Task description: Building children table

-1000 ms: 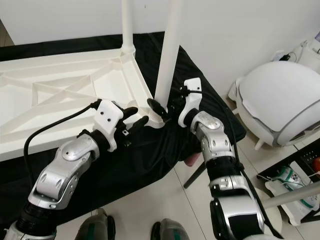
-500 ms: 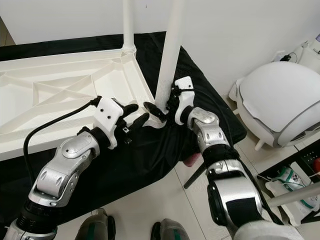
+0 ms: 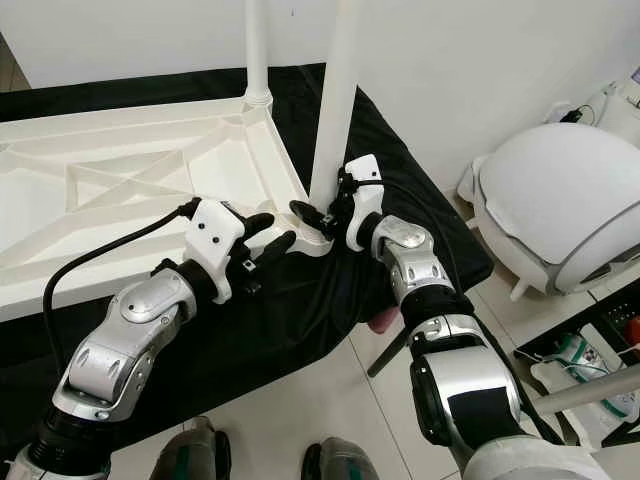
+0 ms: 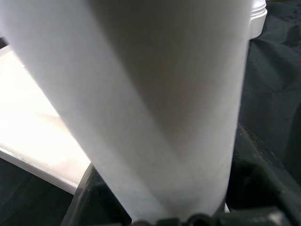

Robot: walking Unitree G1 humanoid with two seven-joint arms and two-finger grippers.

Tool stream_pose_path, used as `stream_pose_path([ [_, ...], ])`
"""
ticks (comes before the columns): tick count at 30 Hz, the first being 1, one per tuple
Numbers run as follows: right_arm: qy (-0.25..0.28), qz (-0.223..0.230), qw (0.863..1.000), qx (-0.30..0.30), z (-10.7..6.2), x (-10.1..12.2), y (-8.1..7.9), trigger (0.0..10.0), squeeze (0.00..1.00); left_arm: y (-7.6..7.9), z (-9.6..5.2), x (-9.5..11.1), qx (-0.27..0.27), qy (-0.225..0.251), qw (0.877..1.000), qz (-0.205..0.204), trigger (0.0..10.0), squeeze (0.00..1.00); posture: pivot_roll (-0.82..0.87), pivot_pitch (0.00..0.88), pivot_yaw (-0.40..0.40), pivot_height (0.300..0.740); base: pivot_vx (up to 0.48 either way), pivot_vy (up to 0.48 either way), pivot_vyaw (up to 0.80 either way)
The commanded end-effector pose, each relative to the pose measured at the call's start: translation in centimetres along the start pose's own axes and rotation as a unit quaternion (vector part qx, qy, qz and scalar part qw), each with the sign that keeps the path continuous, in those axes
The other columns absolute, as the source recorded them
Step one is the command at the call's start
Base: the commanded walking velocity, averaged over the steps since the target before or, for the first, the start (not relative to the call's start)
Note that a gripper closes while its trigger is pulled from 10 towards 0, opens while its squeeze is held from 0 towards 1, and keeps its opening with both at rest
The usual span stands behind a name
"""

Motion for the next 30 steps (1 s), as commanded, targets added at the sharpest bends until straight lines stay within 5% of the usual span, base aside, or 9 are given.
stream_pose_path([
  [1, 0.011, 0.012, 1.0, -0.004, 0.0, -0.4, -0.3, 0.0, 0.0, 0.2, 0.0, -0.2, 0.001, -0.007, 1.0, 0.0, 10.0, 0.0, 0.02, 0.023, -0.072, 0.74, 0.0, 0.0, 0.0],
  [2, 0.011, 0.012, 1.0, -0.004, 0.0, -0.4, -0.3, 0.0, 0.0, 0.2, 0.0, -0.2, 0.001, -0.007, 1.0, 0.0, 10.0, 0.0, 0.02, 0.023, -0.072, 0.74, 0.0, 0.0, 0.0],
  [3, 0.02, 0.022, 0.999, -0.012, 0.0, -0.2, -0.3, 10.0, 0.0, 0.2, 0.0, -0.2, 0.001, -0.007, 1.0, 0.0, 10.0, 0.0, 0.02, 0.024, -0.072, 0.74, 0.0, 0.0, 0.0],
  [12, 0.089, 0.086, 0.988, -0.087, 0.2, 0.5, -2.6, 10.0, 0.0, 0.7, 0.1, -0.3, -0.009, -0.01, 1.0, -0.001, 10.0, 0.0, 0.0, 0.021, -0.072, 0.74, 0.0, 0.0, 0.0],
  [18, 0.135, 0.145, 0.957, -0.212, 0.4, 0.0, -3.1, 10.0, 0.0, 0.9, 0.3, -0.3, -0.014, -0.008, 1.0, -0.003, 10.0, 0.0, -0.01, 0.007, -0.072, 0.74, 0.0, 0.0, 0.0],
  [28, 0.12, 0.131, 0.942, -0.285, -0.6, -0.3, -3.2, 10.0, 0.0, 1.1, 0.4, -0.4, -0.02, -0.006, 1.0, -0.002, 10.0, 0.0, -0.01, 0.0, -0.078, 0.74, 0.0, 0.0, 0.0],
  [29, 0.118, 0.127, 0.939, -0.296, -0.9, -0.3, -2.8, 10.0, 0.31, 1.1, 0.4, -0.5, -0.02, -0.006, 1.0, -0.001, 10.0, 0.0, -0.01, 0.0, -0.077, 0.74, 0.0, 0.0, 0.0],
  [30, 0.118, 0.127, 0.939, -0.296, -0.9, -0.3, -2.8, 10.0, 0.31, 1.1, 0.4, -0.5, -0.02, -0.006, 1.0, -0.001, 10.0, 0.0, -0.01, 0.0, -0.077, 0.74, 0.0, 0.0, 0.0],
])
Point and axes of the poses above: a point about 5 cm out from each wrist's last joint towards the gripper, its own z axis pointing out of the wrist towards the gripper, its own x axis along the axis of the wrist's last joint, y = z × x, the point moved 3 cm from there along z, pointing out of the wrist towards the gripper, and after that the axes turned 12 degrees about z, right-handed, at the moved point
